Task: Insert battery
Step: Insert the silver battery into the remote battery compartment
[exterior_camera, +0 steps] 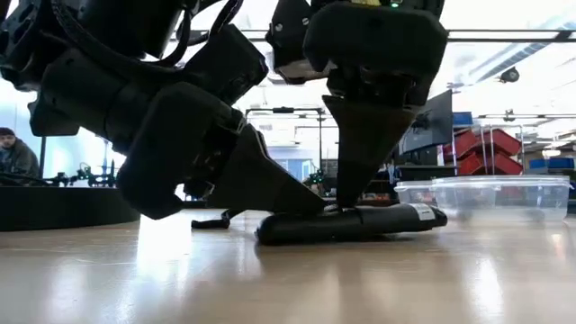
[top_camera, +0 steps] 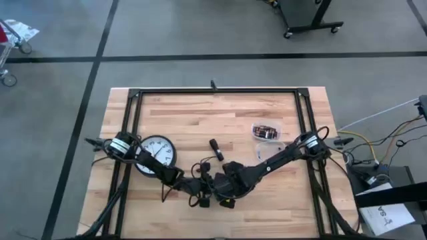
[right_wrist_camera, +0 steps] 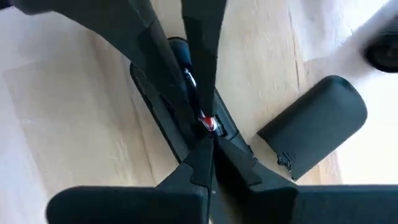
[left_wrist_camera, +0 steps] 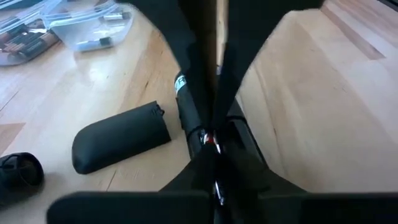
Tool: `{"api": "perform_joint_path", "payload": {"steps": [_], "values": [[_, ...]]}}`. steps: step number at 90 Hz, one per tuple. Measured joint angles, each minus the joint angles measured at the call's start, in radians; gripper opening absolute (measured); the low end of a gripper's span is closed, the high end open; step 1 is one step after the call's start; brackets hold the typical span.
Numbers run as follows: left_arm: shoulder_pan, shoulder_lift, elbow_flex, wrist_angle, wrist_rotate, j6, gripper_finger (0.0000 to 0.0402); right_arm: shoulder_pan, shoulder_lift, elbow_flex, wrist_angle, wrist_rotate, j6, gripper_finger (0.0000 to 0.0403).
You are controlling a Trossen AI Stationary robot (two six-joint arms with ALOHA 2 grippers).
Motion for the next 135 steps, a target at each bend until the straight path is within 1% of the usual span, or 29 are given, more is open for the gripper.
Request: {"api": "perform_joint_path", "payload": {"steps": [13,23,52,67,94,119,135], "values": [[0.0,0.008,0.0,0.002,-0.003,-0.004,0.0002,0.021,-0.005,0.0,-0.023,0.041,0.069,0.0],[0.0,0.009,0.0,0.002,-0.003,-0.006,0.0001,0.038,-0.005,-0.001,-0.026,0.053,0.117,0.0],[0.0,0.01,0.0,0.002,-0.002,-0.006,0.0,0.057,-0.006,-0.01,-0.027,0.207,0.267,0.0],[0.0,0.01,0.0,0.002,-0.002,-0.006,0.0,0.057,-0.004,-0.051,0.062,0.173,0.271,0.0],[0.0,0.011,-0.001,0.003,-0.003,-0.006,0.0,0.057,0.03,-0.057,0.087,0.197,0.276,0.0],[-0.001,0.011,-0.001,0.004,-0.003,-0.006,0.0,0.054,-0.014,-0.061,0.067,0.2,0.265,0.0],[-0.001,0.011,-0.001,0.005,-0.002,-0.006,0.0,0.043,0.004,-0.064,0.088,0.135,0.257,0.0]]}}
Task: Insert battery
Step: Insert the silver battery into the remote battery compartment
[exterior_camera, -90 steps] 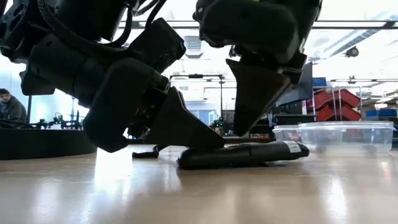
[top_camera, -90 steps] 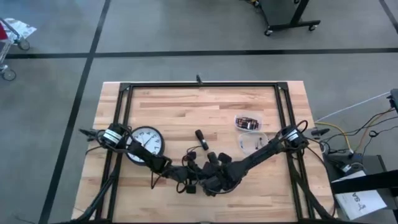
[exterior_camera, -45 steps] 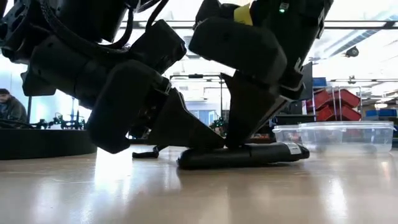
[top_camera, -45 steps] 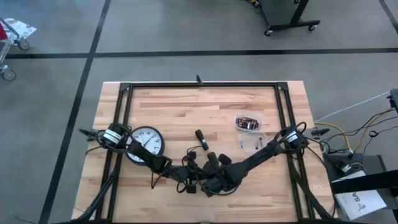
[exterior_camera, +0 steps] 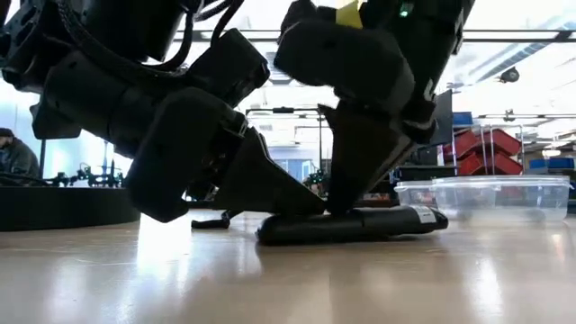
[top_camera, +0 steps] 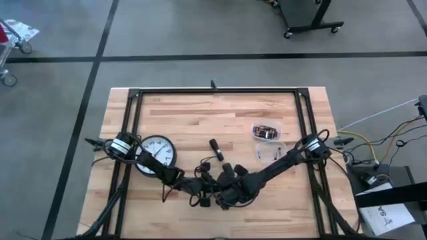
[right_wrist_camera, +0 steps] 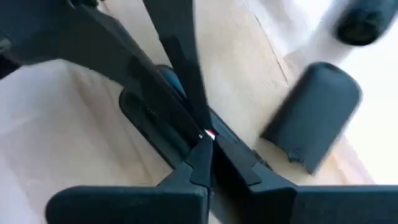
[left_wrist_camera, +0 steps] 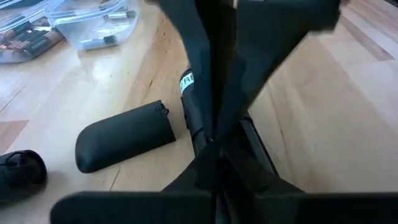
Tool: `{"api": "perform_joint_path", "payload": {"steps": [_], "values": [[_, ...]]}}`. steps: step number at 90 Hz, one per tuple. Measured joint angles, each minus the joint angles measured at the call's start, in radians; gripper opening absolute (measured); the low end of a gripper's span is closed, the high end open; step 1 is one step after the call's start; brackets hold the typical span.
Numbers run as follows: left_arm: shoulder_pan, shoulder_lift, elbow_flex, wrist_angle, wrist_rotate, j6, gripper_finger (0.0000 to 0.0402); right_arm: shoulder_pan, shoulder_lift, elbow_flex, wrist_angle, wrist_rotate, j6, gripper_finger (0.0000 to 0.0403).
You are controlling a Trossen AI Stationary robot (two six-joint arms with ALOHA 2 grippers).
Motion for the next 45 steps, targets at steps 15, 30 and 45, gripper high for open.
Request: {"api": "perform_joint_path", "payload": {"steps": [15,30,45], "values": [[0.0,0.0,0.0,0.002,0.001,0.0,0.0,-0.004,-0.031,0.0,-0.057,-0.016,-0.042,0.0],[-0.001,0.0,0.0,0.004,0.002,0.0,0.0,-0.027,-0.163,-0.002,-0.296,0.022,-0.01,0.0],[-0.001,0.0,0.0,0.004,0.002,0.0,0.0,-0.068,-0.308,-0.075,-0.432,0.048,0.091,0.0]]}}
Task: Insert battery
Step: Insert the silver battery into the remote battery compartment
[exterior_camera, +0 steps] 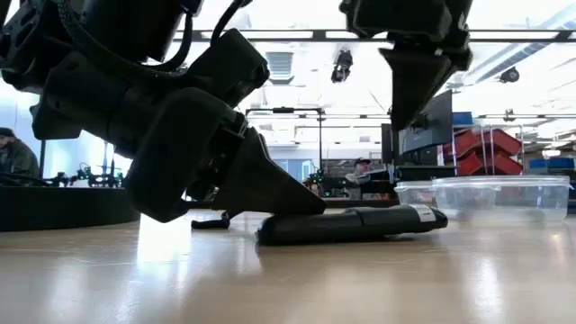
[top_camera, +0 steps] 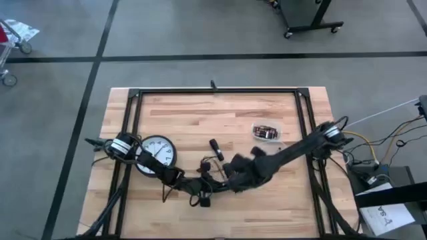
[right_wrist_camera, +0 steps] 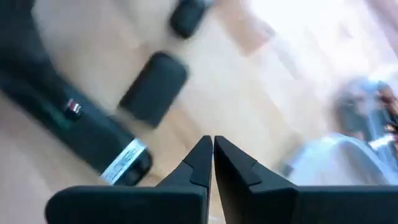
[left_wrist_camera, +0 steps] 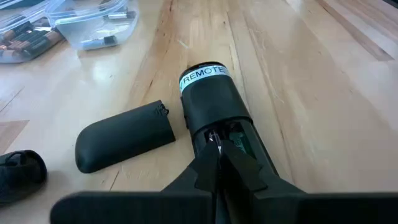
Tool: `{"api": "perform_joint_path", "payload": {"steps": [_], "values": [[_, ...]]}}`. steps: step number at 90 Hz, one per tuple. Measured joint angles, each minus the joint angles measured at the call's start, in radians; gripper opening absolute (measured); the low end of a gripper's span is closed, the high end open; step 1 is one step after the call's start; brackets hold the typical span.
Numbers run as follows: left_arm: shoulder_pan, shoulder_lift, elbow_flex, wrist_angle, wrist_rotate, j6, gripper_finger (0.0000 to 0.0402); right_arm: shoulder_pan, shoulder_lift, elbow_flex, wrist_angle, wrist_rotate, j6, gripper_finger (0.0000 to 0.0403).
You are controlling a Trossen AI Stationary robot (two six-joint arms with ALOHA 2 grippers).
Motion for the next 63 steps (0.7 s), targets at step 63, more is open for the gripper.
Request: {"api": "perform_joint_path", "payload": {"steps": [63], "values": [[0.0,0.0,0.0,0.004,0.001,-0.004,0.0,-0.279,-0.453,-0.624,0.274,-0.308,0.222,0.0]]}}
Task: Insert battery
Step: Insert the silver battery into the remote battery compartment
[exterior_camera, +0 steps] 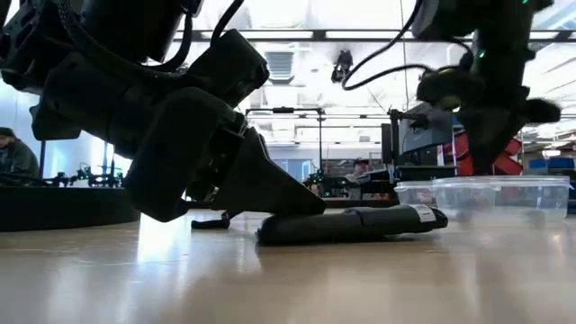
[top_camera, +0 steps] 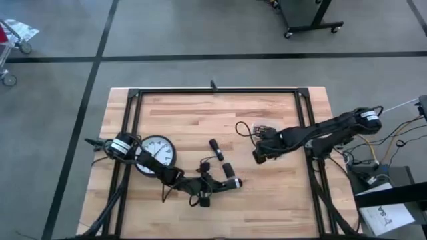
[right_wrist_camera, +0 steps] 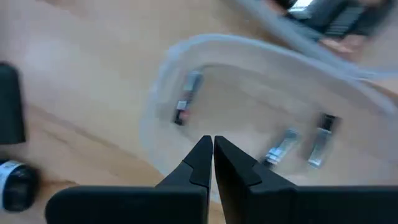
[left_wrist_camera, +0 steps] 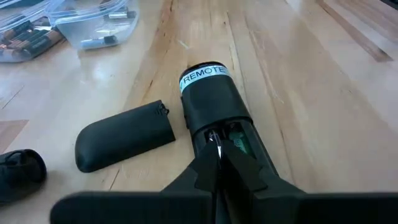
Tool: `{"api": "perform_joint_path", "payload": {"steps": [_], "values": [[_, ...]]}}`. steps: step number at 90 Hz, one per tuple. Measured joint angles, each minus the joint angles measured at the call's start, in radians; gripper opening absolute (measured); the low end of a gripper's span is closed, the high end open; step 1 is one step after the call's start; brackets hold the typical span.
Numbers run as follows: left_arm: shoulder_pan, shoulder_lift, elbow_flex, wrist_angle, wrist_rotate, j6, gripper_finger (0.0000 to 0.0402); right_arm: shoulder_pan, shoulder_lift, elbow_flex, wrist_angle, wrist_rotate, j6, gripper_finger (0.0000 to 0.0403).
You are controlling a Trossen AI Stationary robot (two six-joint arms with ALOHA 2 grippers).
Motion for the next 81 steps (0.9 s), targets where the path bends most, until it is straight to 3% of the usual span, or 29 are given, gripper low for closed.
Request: {"api": "perform_joint_path", "payload": {"steps": [20,54,81], "values": [[0.0,0.0,0.0,0.0,0.0,0.0,0.0,-0.071,0.089,-0.015,0.082,-0.085,-0.078,0.0014],[0.0,0.0,0.0,0.0,0.0,0.0,0.0,-0.09,0.198,-0.012,0.175,-0.147,-0.129,0.0127],[0.0,0.0,0.0,0.0,0.0,0.0,0.0,-0.091,0.257,-0.007,0.202,-0.159,-0.196,0.0122]]}}
